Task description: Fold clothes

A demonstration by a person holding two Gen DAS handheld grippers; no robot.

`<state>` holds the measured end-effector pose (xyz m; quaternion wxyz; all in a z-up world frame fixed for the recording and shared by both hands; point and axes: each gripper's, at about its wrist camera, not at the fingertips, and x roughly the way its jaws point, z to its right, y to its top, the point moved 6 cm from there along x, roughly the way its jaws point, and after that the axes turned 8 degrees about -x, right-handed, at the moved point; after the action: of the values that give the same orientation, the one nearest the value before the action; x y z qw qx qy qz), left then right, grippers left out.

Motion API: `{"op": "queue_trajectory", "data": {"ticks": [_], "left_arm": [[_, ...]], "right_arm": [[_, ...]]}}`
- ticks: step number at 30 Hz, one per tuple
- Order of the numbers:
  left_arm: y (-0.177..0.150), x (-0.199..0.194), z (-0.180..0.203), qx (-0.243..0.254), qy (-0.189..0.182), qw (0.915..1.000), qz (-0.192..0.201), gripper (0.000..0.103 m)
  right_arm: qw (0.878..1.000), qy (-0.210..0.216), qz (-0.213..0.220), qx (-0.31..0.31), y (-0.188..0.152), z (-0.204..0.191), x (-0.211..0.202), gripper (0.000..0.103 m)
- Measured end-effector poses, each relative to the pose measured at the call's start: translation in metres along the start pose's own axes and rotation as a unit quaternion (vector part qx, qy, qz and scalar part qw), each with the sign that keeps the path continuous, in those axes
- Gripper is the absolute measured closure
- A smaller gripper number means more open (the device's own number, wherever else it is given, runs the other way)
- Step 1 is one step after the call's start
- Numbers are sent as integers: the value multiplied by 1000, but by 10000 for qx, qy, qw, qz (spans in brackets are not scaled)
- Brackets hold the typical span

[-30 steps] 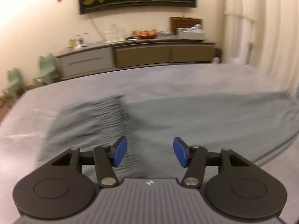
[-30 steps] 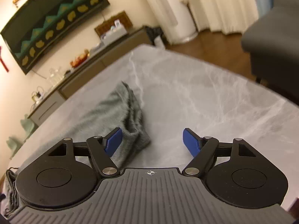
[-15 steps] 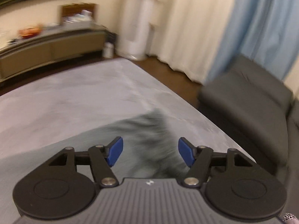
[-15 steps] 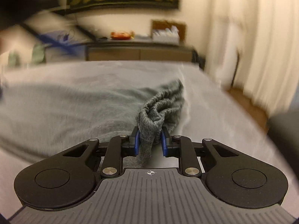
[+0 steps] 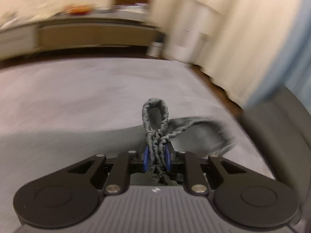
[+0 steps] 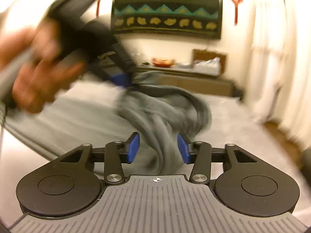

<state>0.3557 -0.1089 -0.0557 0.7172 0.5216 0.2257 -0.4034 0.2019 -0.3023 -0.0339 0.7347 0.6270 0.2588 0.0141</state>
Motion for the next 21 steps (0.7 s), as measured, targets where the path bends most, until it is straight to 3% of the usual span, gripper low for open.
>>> {"op": "queue_trajectory", "data": {"ticks": [2,5,8,10,13,15,18,21], "left_arm": [[-17,9,-29,-72,254,9993,-268,83],[-31,14,-46,-301,265,9987,-305,76],[-30,4,-50,-531,61,9985,-109,65],[-27,1,-48,-574,-38,9983,-33,63],[-22,-6,-48,-615,-127,9979,172,56],[-19,1,-44,-548,-93,9984,94,51],[-18,21,-42,-335,139,9992,-169,52],[-15,37,-40,175,781,9968,-5,60]], "right_arm": [[9987,362,-103,341,4,-8,4,52],[9970,498,-357,468,6,-23,16,51],[9977,403,-514,170,5,-39,33,52],[9976,324,-615,-33,-2,-48,49,52],[9956,428,-774,-313,-8,-64,60,50],[9928,542,-965,-467,-13,-75,67,50],[9892,661,-1140,-637,-22,-91,76,50],[9881,741,-1202,-604,-23,-90,75,50]]}}
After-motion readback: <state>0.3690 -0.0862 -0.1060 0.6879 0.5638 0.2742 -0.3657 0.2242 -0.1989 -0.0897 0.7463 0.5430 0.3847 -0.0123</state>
